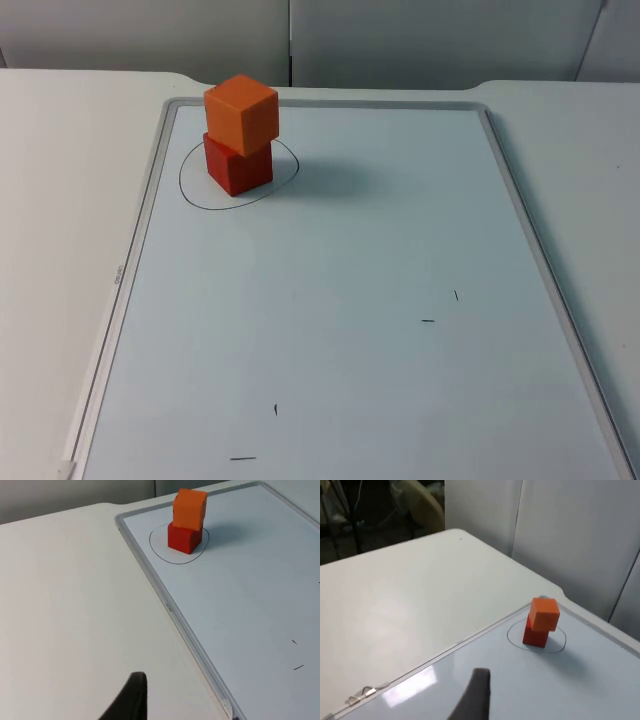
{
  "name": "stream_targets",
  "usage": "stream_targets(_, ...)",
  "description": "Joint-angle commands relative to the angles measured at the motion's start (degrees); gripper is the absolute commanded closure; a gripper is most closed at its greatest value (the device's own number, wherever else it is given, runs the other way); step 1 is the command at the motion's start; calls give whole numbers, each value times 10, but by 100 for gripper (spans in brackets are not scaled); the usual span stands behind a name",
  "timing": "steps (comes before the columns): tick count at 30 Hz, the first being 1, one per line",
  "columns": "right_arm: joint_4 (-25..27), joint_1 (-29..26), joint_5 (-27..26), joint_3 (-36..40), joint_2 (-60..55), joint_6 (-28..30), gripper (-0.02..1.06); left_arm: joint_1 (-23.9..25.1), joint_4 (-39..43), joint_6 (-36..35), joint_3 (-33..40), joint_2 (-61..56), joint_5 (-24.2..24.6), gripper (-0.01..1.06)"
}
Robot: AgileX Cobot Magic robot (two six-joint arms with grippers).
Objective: Pick up one cube with the left hand and another cube with the right hand. First place the cube in the right hand at the target position, then stack the cube in the left hand on top.
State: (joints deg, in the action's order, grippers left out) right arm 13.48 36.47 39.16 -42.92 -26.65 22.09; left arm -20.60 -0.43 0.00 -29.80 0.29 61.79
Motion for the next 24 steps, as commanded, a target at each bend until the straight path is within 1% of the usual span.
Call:
stream_targets(1, 2, 1, 18, 3, 33, 4, 22, -3, 4, -7, 4, -3, 0, 0)
stream_targets(6, 2, 1, 60, 19, 88, -14, 22, -3, 4, -6, 4, -3, 0, 0)
stream_targets(7, 2, 1, 60, 19, 88, -14, 22, -3, 4, -6, 4, -3, 0, 0)
stream_targets(11, -5, 1, 89, 62, 120, -47, 22, -3, 1, -5, 4, -3, 0, 0)
stream_targets(12, -5, 1, 89, 62, 120, -47, 22, -3, 1, -5, 4, -3, 0, 0)
stream_targets(14, -8, 1, 108, 76, 139, -64, 22, -3, 1, -5, 4, -3, 0, 0)
stream_targets(16, -31, 1, 138, 80, 164, -96, 22, -3, 1, -5, 4, -3, 0, 0)
stream_targets(17, -31, 1, 138, 80, 164, -96, 22, -3, 1, -5, 4, -3, 0, 0)
stream_targets(18, -51, 1, 156, 80, 179, -121, 22, -3, 1, -5, 4, -3, 0, 0)
stream_targets(19, -80, 1, 186, 80, 202, -149, 22, -3, 1, -5, 4, -3, 0, 0)
stream_targets(20, -92, 1, 197, 80, 211, -158, 22, -3, 1, -5, 4, -3, 0, 0)
stream_targets(21, -121, 1, 221, 80, 239, -183, 22, -3, 1, -5, 4, -3, 0, 0)
stream_targets(22, -121, 1, 221, 80, 239, -183, 22, -3, 1, -5, 4, -3, 0, 0)
stream_targets(23, -135, 1, 233, 80, 255, -195, 22, -3, 1, -5, 4, -3, 0, 0)
stream_targets(24, -138, 1, 238, 80, 267, -203, 22, -3, 1, -5, 4, -3, 0, 0)
